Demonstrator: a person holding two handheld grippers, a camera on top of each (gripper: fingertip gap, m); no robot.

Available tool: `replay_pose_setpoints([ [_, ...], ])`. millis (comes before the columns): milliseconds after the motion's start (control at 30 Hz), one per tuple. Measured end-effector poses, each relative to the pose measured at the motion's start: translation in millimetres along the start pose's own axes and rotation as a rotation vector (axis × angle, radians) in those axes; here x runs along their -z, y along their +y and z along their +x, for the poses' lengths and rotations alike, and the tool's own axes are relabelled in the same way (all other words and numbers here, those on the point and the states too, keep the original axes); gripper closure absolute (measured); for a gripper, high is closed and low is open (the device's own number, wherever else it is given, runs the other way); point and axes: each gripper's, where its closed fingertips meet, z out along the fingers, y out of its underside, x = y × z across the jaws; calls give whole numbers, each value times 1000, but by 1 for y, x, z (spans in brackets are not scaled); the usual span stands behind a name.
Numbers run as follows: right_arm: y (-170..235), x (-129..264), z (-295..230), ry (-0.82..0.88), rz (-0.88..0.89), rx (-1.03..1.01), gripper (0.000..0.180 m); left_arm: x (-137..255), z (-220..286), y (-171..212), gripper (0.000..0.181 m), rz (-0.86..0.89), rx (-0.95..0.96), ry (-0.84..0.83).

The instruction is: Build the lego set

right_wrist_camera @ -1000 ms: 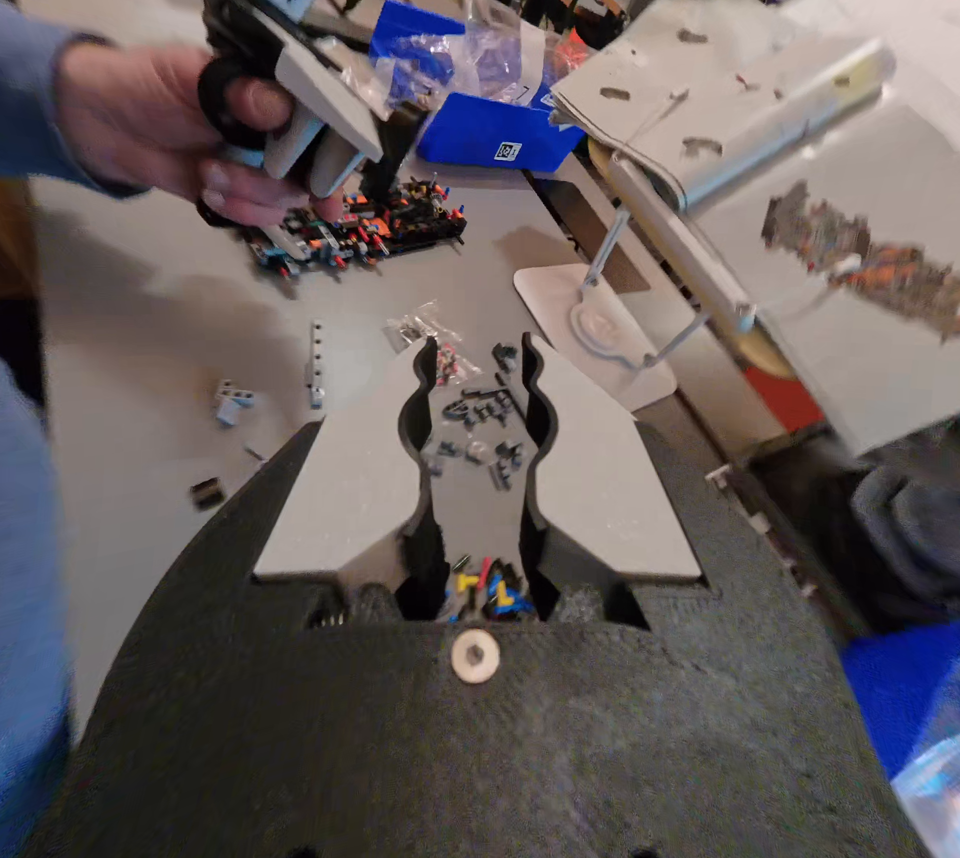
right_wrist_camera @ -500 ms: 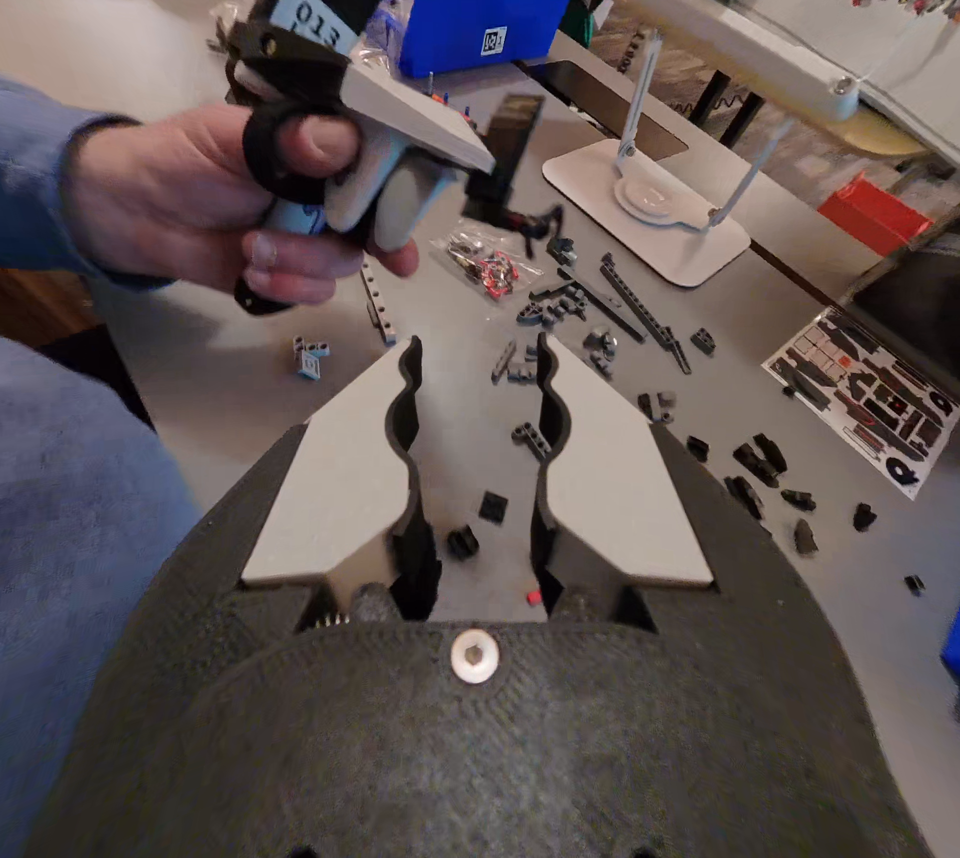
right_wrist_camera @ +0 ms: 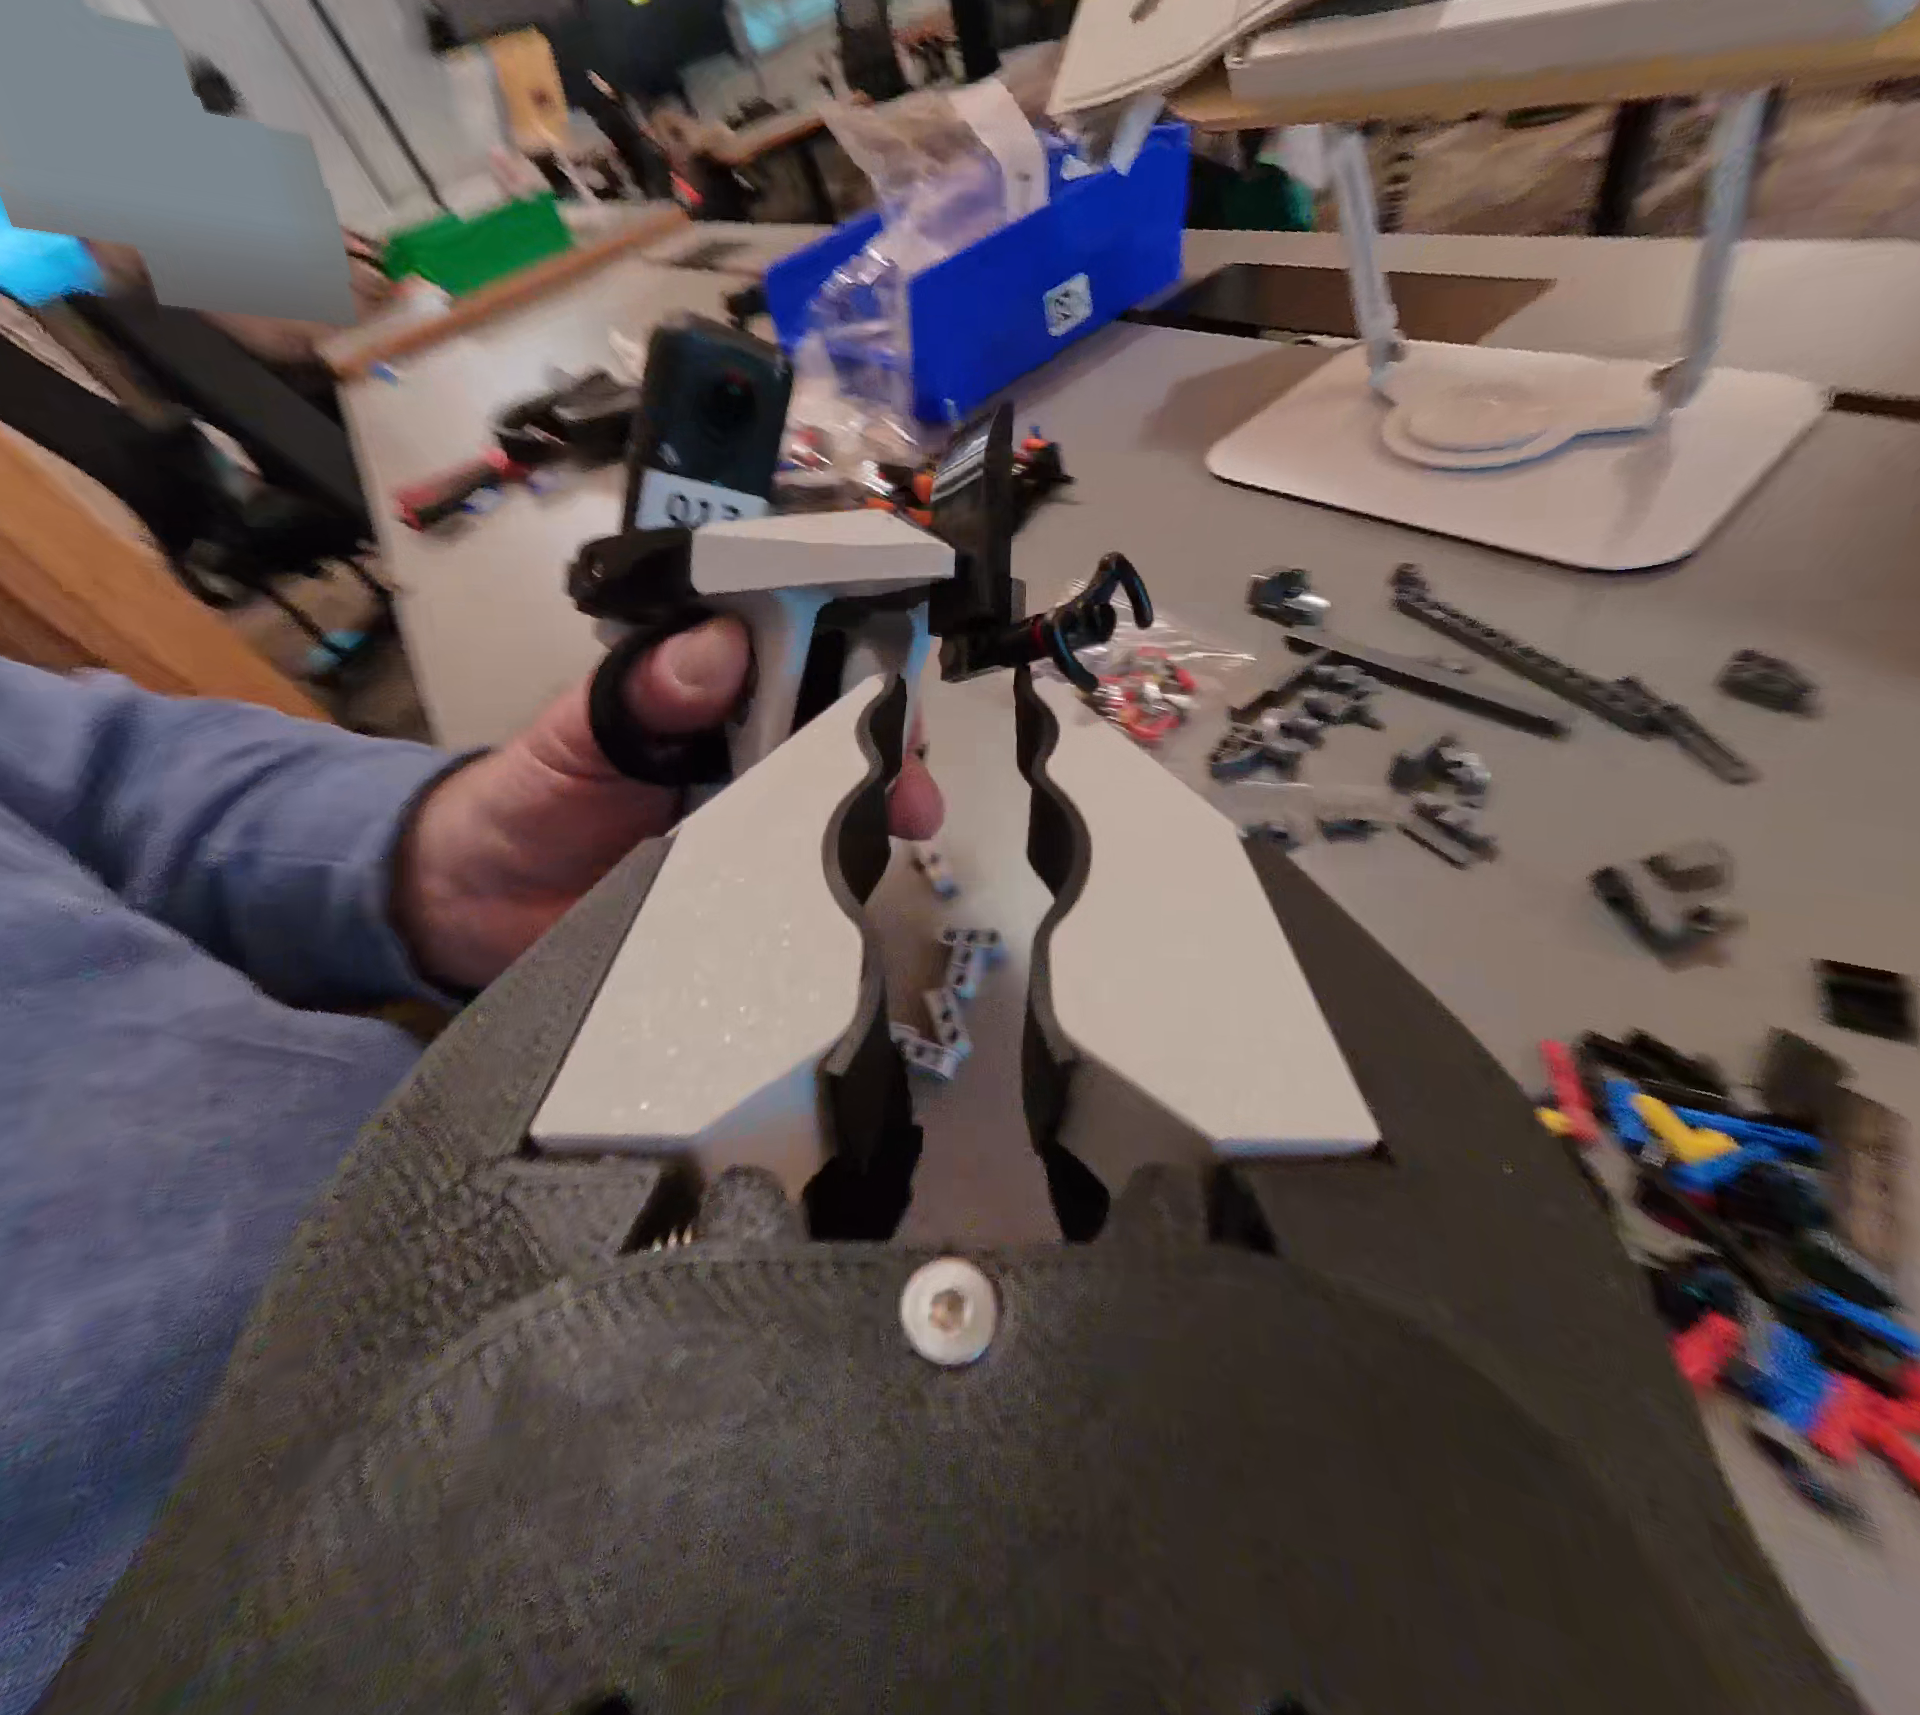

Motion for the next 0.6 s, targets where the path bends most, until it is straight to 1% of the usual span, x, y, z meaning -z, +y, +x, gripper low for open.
replay_pose_setpoints([
  [67, -9, 0, -5, -95, 71, -112, 163, 3, 5, -4, 178, 22, -7, 25],
  [167, -18, -5, -9, -191, 128, -246, 149, 7, 13, -8, 176, 36, -42, 50],
  [267, -22, -14, -15, -252, 145, -302, 157, 13, 17, -13, 176, 61, -50, 59],
  [333, -24, -18, -21, -299, 155, -317, 170, 17, 16, -15, 176, 70, -56, 50],
  [433, -28, -21, -29, -366, 164, -334, 173, 22, 20, -19, 177, 76, -65, 73],
  [533, -29, -24, -33, -392, 157, -328, 173, 26, 23, -22, 176, 58, -105, 73],
  [600, -29, -25, -34, -398, 130, -306, 174, 28, 21, -24, 172, 37, -146, 52],
])
